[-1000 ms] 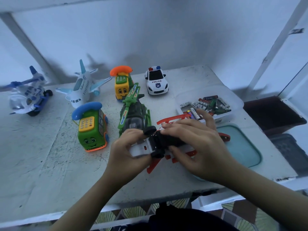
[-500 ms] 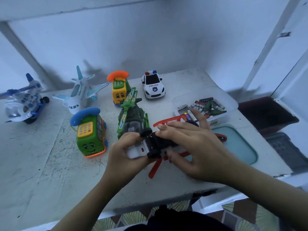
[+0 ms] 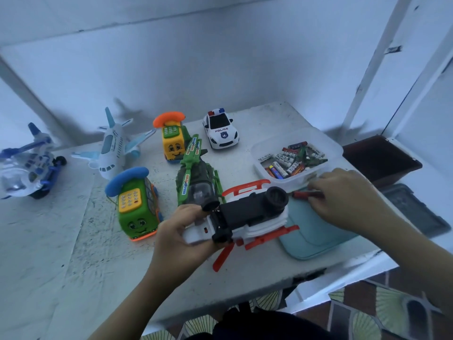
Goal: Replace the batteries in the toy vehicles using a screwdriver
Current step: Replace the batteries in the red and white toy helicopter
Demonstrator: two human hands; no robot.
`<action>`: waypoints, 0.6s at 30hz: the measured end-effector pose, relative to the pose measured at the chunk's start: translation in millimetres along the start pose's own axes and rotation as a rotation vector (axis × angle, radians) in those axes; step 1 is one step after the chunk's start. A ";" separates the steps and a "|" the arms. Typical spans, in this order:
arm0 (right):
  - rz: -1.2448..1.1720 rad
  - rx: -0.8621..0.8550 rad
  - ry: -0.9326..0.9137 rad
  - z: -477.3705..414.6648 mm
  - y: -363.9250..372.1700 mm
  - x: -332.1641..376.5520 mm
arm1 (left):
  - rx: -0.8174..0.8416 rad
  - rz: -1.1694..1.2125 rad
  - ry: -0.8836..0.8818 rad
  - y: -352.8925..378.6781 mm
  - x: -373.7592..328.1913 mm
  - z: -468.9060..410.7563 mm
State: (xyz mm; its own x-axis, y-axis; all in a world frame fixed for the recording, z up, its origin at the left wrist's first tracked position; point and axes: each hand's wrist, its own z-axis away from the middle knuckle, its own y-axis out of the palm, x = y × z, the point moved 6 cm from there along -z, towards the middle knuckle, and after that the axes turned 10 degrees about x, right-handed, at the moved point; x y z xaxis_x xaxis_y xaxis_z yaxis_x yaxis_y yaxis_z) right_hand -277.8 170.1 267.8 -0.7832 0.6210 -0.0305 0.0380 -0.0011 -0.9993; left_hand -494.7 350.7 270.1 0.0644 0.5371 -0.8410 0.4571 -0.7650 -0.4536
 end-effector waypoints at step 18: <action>-0.875 -0.434 -0.034 46.7 -94.4 57.6 | 0.078 0.069 -0.034 -22.7 8.9 15.5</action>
State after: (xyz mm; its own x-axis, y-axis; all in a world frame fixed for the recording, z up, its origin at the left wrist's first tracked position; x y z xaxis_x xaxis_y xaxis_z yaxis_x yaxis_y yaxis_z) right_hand -355.5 169.3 359.3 -0.6607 0.2421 0.7105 -0.3455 0.7422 -0.5742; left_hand -518.2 367.4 268.4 0.0621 0.4710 -0.8799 0.3823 -0.8256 -0.4150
